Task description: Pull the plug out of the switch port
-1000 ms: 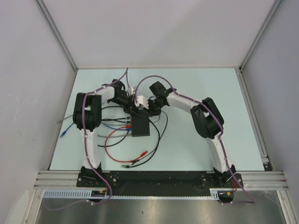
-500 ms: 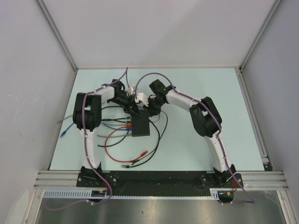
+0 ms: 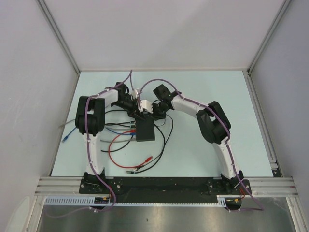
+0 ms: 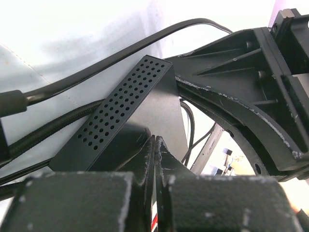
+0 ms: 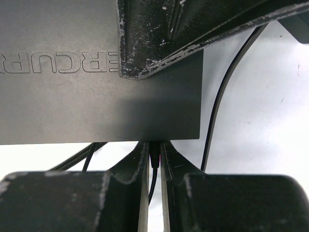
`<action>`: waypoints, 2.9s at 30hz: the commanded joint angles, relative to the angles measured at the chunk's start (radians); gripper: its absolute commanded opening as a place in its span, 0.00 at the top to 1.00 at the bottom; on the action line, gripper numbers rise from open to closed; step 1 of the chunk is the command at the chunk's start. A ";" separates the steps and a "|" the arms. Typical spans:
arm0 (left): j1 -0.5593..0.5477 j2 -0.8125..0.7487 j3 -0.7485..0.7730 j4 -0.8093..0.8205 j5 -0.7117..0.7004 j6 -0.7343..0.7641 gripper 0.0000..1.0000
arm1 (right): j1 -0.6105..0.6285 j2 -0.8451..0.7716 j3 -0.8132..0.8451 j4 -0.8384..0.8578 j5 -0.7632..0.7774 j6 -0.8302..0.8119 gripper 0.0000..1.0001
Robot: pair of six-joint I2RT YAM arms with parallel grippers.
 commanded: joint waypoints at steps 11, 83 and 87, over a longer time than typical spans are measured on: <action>0.002 0.032 -0.027 0.015 -0.183 0.056 1.00 | -0.059 0.037 0.074 -0.023 -0.025 0.155 1.00; 0.110 -0.223 -0.006 -0.007 -0.238 0.140 0.53 | -0.299 -0.151 0.237 0.035 0.127 0.551 0.00; 0.128 -0.236 -0.041 -0.016 -0.244 0.158 0.53 | -0.243 -0.137 0.249 0.014 -0.015 0.666 0.04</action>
